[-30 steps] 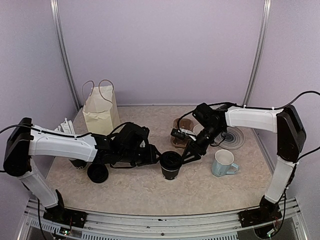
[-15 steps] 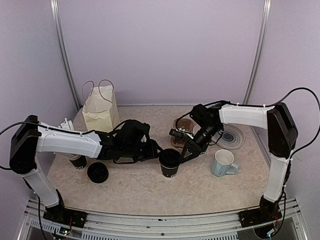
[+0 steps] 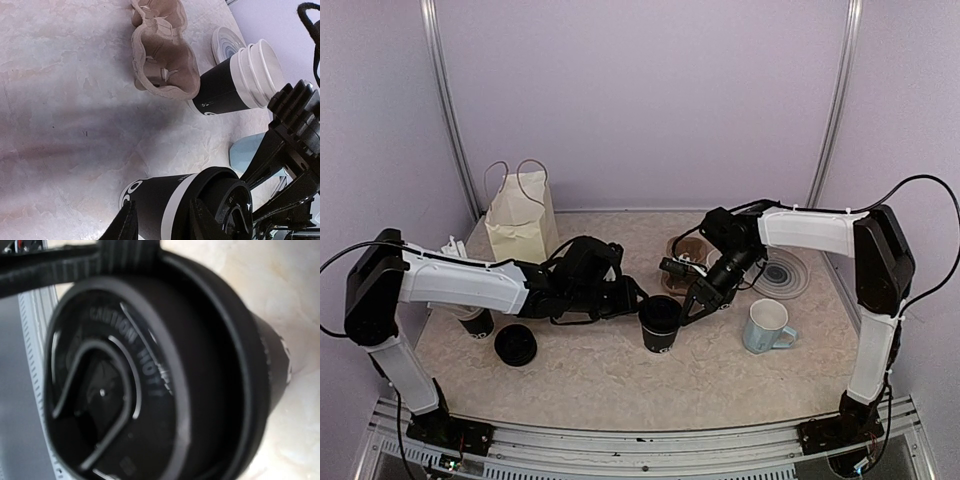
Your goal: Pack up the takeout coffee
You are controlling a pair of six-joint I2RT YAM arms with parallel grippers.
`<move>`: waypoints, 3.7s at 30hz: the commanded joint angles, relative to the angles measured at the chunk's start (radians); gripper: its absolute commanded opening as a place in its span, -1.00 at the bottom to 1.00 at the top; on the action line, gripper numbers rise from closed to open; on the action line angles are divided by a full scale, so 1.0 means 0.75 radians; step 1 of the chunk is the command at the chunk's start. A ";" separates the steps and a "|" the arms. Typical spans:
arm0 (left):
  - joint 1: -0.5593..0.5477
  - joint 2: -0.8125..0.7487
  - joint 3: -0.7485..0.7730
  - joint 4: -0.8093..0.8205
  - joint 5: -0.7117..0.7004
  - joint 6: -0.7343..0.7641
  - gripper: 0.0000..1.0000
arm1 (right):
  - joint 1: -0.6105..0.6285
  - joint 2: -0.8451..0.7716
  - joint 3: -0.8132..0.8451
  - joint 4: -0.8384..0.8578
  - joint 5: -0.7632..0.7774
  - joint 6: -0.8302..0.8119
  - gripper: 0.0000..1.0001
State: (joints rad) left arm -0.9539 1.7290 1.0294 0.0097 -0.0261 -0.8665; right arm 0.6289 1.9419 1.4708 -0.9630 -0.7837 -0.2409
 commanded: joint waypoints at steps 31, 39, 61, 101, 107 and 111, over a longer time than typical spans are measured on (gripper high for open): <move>-0.267 -0.005 0.200 -0.684 -0.044 -0.006 -0.32 | 0.016 -0.041 0.041 0.156 0.225 -0.173 -0.21; -0.331 -0.122 0.184 -0.618 -0.312 0.148 0.37 | 0.004 -0.490 -0.250 0.165 0.164 -0.628 0.70; -0.256 -0.074 0.309 -0.599 -0.549 0.257 0.47 | 0.397 -1.109 -0.962 -0.245 0.426 -1.215 0.99; -0.436 -0.792 -0.319 -0.143 -0.490 0.586 0.92 | 0.487 -0.688 -0.825 0.548 0.227 -0.652 0.51; -0.495 -0.945 -0.410 -0.003 -0.348 0.679 0.98 | 0.350 -0.641 -0.745 0.749 -0.045 -0.569 0.52; -0.494 -0.903 -0.395 0.025 -0.352 0.656 0.98 | 0.346 -0.553 -0.661 0.778 -0.138 -0.564 0.53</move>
State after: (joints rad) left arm -1.3212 1.0279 0.7338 -0.0429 -0.3180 -0.3981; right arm 0.8917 1.4719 0.9134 -0.4496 -0.7414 -0.6922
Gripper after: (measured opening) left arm 0.988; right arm 0.764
